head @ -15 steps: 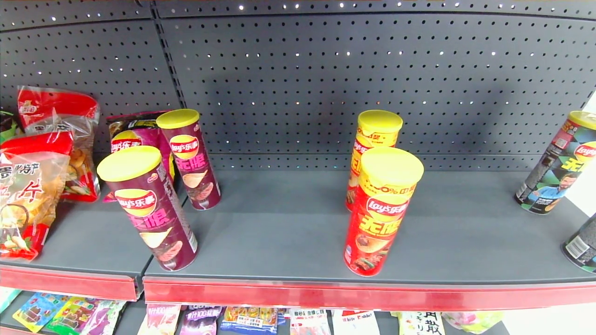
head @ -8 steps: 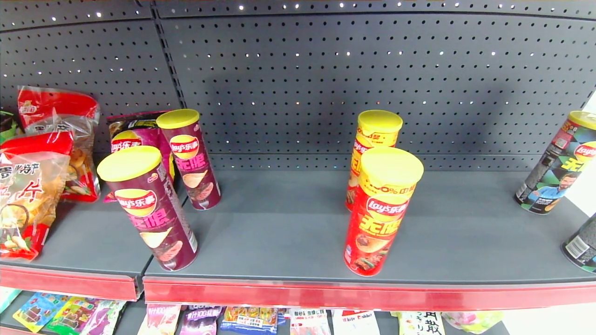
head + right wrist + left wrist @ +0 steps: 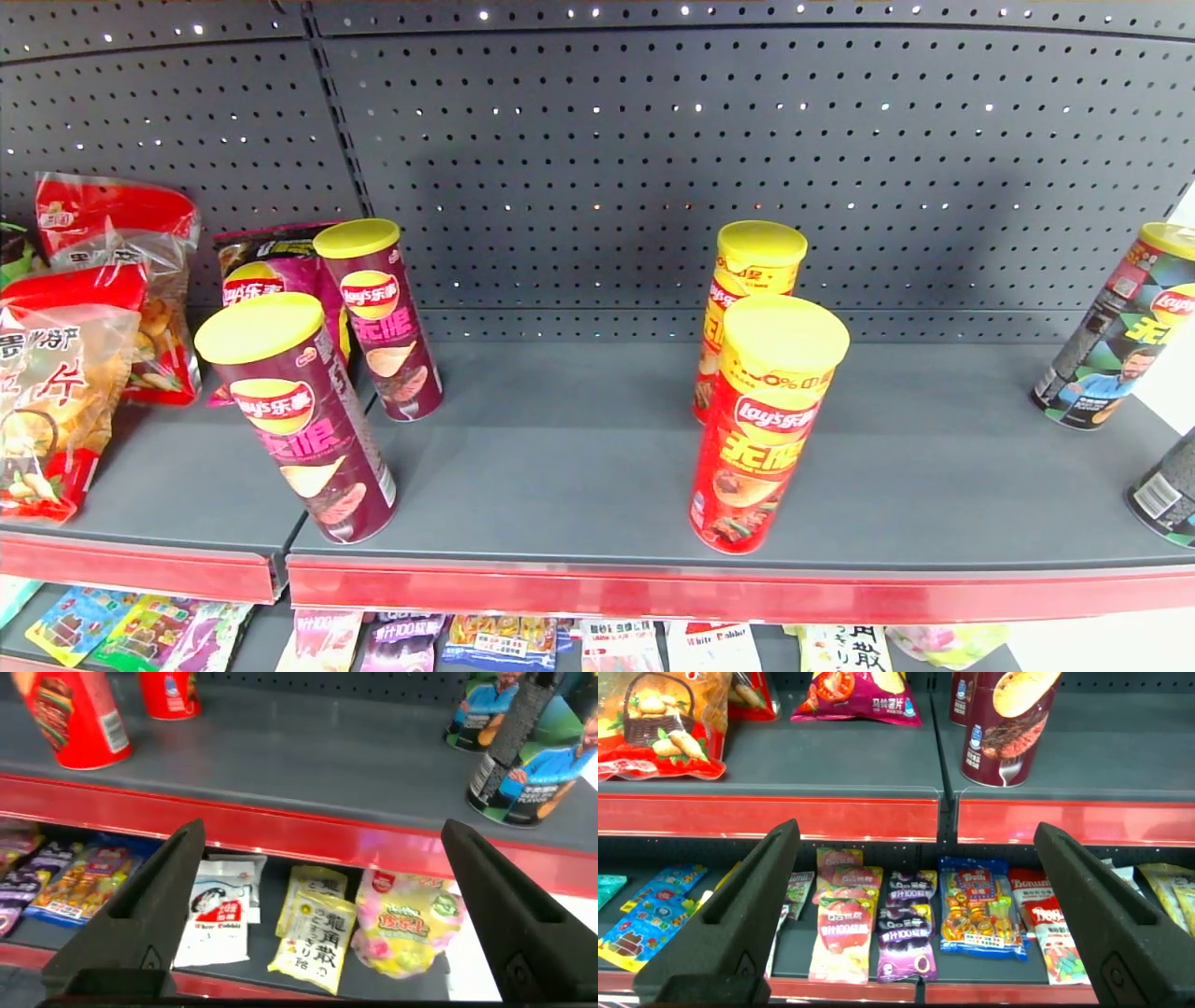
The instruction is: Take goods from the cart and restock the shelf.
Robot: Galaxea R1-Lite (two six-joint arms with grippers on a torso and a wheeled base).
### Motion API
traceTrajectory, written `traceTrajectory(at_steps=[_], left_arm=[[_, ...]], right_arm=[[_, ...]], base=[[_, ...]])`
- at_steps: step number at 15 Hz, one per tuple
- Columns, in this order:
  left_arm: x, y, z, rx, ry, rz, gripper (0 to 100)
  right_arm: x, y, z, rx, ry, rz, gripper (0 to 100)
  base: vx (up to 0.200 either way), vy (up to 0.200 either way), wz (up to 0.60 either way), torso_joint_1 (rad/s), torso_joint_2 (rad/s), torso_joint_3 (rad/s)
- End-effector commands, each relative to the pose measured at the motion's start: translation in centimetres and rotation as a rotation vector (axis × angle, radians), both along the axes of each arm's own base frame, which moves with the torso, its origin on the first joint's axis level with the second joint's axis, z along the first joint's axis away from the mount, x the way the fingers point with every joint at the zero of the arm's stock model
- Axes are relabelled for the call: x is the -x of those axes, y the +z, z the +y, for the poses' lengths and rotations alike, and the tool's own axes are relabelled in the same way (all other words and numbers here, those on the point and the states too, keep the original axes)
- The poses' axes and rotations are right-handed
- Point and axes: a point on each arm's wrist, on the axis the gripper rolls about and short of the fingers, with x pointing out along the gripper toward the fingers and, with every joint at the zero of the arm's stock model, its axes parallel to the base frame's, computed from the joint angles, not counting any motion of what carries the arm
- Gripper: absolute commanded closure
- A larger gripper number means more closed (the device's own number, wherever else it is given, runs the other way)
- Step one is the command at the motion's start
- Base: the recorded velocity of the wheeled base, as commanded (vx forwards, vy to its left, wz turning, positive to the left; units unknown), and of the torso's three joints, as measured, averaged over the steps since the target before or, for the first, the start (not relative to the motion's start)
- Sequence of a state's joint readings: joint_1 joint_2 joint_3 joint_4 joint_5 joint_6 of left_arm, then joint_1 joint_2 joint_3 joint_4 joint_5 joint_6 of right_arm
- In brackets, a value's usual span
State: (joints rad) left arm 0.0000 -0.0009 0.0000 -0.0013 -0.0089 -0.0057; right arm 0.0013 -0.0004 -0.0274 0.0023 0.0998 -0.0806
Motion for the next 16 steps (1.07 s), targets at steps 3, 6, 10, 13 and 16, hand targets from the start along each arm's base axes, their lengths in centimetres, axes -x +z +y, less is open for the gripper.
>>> traceTrajectory(at_steps=[3, 6, 10, 13, 16], left_arm=[[-0.01, 0.00, 0.00, 0.000, 0.000, 0.001, 0], [-0.01, 0.00, 0.00, 0.000, 0.000, 0.001, 0], [-0.01, 0.00, 0.00, 0.000, 0.000, 0.001, 0], [-0.01, 0.00, 0.00, 0.000, 0.000, 0.001, 0], [-0.01, 0.00, 0.00, 0.000, 0.000, 0.001, 0]], right_arm=[[-0.11, -0.24, -0.04, 0.009, -0.015, 0.000, 0], [-0.18, -0.72, -0.29, -0.100, -0.128, 0.038, 0], [-0.22, -0.69, -0.22, -0.042, -0.096, 0.026, 0], [-0.23, -0.73, -0.23, -0.067, -0.102, 0.029, 0], [-0.23, -0.73, -0.23, -0.071, -0.102, 0.029, 0]], base=[[0.000, 0.000, 0.00, 0.000, 0.00, 0.000], [0.000, 0.000, 0.00, 0.000, 0.00, 0.000], [0.000, 0.000, 0.00, 0.000, 0.00, 0.000], [0.000, 0.000, 0.00, 0.000, 0.00, 0.000], [0.000, 0.000, 0.00, 0.000, 0.00, 0.000]])
